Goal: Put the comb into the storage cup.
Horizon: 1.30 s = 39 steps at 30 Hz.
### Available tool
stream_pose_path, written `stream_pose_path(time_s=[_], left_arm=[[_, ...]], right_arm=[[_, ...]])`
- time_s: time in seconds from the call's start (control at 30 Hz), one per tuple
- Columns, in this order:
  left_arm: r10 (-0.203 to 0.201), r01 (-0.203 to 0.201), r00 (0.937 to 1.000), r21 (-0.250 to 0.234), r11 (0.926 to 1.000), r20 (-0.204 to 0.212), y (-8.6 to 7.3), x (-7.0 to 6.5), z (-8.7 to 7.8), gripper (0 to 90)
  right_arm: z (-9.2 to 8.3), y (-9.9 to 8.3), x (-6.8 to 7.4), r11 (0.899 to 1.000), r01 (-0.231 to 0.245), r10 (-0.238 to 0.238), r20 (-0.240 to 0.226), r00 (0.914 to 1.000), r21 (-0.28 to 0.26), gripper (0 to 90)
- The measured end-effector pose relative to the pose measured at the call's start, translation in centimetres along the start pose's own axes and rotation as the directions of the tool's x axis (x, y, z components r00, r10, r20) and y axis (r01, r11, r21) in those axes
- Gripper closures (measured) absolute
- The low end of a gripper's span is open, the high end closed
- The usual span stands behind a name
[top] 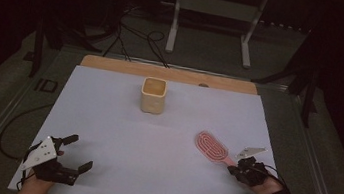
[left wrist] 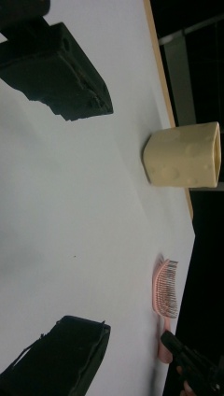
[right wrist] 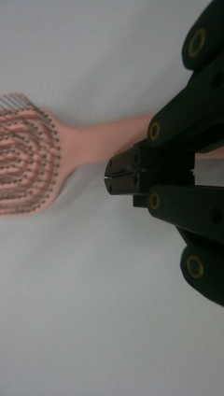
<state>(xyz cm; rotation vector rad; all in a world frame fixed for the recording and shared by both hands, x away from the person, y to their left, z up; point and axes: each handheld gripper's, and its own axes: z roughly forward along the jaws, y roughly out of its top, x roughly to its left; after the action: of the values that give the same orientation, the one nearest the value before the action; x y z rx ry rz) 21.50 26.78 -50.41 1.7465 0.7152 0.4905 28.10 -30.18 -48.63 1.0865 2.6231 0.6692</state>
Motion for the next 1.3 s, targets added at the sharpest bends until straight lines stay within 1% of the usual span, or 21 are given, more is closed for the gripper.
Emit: stream_pose_path(time_s=[0.13,0.17,0.3,0.33,0.5,0.57,0.63,0.67,0.7,0.73,0.77,0.8,0.83,0.9,0.93,0.97,1.0,1.07,1.17,1.27,1.3], left_arm=[[0.002,-0.002,1.0000,0.003,1.0000,0.000,0.0,0.0,0.0,0.0],[0.001,-0.001,1.0000,0.001,1.0000,0.000,0.0,0.0,0.0,0.0],[0.000,0.000,1.0000,0.001,1.0000,0.001,0.0,0.1,0.0,0.0],[0.000,0.000,1.0000,0.002,1.0000,0.000,-0.1,0.1,0.0,0.0],[-0.003,0.003,1.0000,0.000,1.0000,0.003,-0.1,0.1,0.0,0.0],[0.000,0.000,1.0000,-0.001,1.0000,0.002,0.0,0.1,0.0,0.0],[-0.001,0.001,1.0000,0.000,1.0000,0.002,0.0,0.1,0.0,0.0],[-0.001,0.001,1.0000,0.000,1.0000,0.002,0.0,0.1,0.0,0.0],[-0.002,0.002,1.0000,0.002,1.0000,0.002,-0.1,0.1,0.0,0.0],[-0.002,0.002,1.0000,0.002,1.0000,0.002,-0.1,0.1,0.0,0.0],[0.001,-0.001,1.0000,0.001,1.0000,0.003,0.0,0.1,0.0,0.0],[-0.001,0.001,1.0000,0.000,1.0000,0.003,0.0,0.1,0.0,0.0],[-0.004,0.004,1.0000,0.000,1.0000,0.002,-0.1,0.2,0.0,0.0],[-0.004,0.004,1.0000,-0.001,1.0000,0.001,-0.1,0.2,0.0,0.0],[-0.001,0.001,1.0000,-0.001,1.0000,0.001,-0.1,0.2,0.0,0.0],[-0.001,0.001,1.0000,-0.001,1.0000,0.001,-0.1,0.2,0.0,0.0],[-0.003,0.003,1.0000,0.000,1.0000,0.000,-0.1,0.2,0.0,0.0],[-0.004,0.004,1.0000,0.000,1.0000,0.002,-0.1,0.2,0.0,0.0],[-0.003,0.003,1.0000,0.000,1.0000,0.005,-0.1,0.2,0.0,0.0],[-0.006,0.006,1.0000,0.001,1.0000,0.004,-0.1,0.2,0.0,0.0],[-0.005,0.005,1.0000,0.001,1.0000,0.004,-0.1,0.2,0.0,0.0]], right_arm=[[-0.9,0.4,0.1,1.000,0.017,-0.017,0.003,0.9999,-0.026,90.0],[-1.0,0.4,0.1,0.999,0.012,-0.012,0.005,0.9999,-0.029,90.0],[-1.5,0.6,-0.1,0.999,0.008,-0.007,0.012,0.9999,-0.036,90.0],[-1.9,0.7,-0.3,0.999,0.020,-0.019,0.014,0.9997,-0.037,90.0],[-2.8,1.3,-0.7,0.999,0.026,-0.025,0.029,0.9993,-0.040,89.7],[-3.1,1.6,-1.0,0.998,0.038,-0.037,0.028,0.9989,-0.040,84.9],[-3.4,1.9,-1.3,0.998,0.054,-0.053,0.025,0.9983,-0.039,82.3],[-3.4,1.9,-1.3,0.998,0.054,-0.053,0.025,0.9983,-0.039,82.3],[-3.6,2.2,-1.6,0.998,0.055,-0.055,0.017,0.9984,-0.035,78.2],[-3.6,2.2,-1.6,0.998,0.055,-0.055,0.017,0.9984,-0.035,78.2],[-3.6,2.5,-1.9,0.997,0.068,-0.068,0.015,0.9976,-0.023,70.9],[-3.6,2.6,-2.0,0.997,0.074,-0.074,0.012,0.9972,-0.017,68.3],[-3.6,2.8,-2.1,0.997,0.074,-0.074,0.005,0.9972,-0.011,62.3],[-3.4,3.0,-2.3,0.997,0.079,-0.079,-0.006,0.9968,-0.001,55.2],[-3.3,3.1,-2.4,0.997,0.074,-0.074,-0.012,0.9972,0.003,49.8],[-3.3,3.1,-2.4,0.997,0.074,-0.074,-0.012,0.9972,0.003,49.8],[-2.9,3.3,-2.6,0.997,0.072,-0.071,-0.020,0.9972,0.022,43.2],[-2.6,3.4,-2.8,0.998,0.056,-0.055,-0.024,0.9982,0.034,36.5],[-2.1,3.5,-3.0,0.997,0.062,-0.061,-0.020,0.9980,0.051,24.5],[-1.8,3.7,-3.3,0.996,0.063,-0.059,-0.052,0.9969,0.071,11.5],[-1.6,3.8,-3.4,0.995,0.065,-0.061,-0.058,0.9964,0.074,11.3]])
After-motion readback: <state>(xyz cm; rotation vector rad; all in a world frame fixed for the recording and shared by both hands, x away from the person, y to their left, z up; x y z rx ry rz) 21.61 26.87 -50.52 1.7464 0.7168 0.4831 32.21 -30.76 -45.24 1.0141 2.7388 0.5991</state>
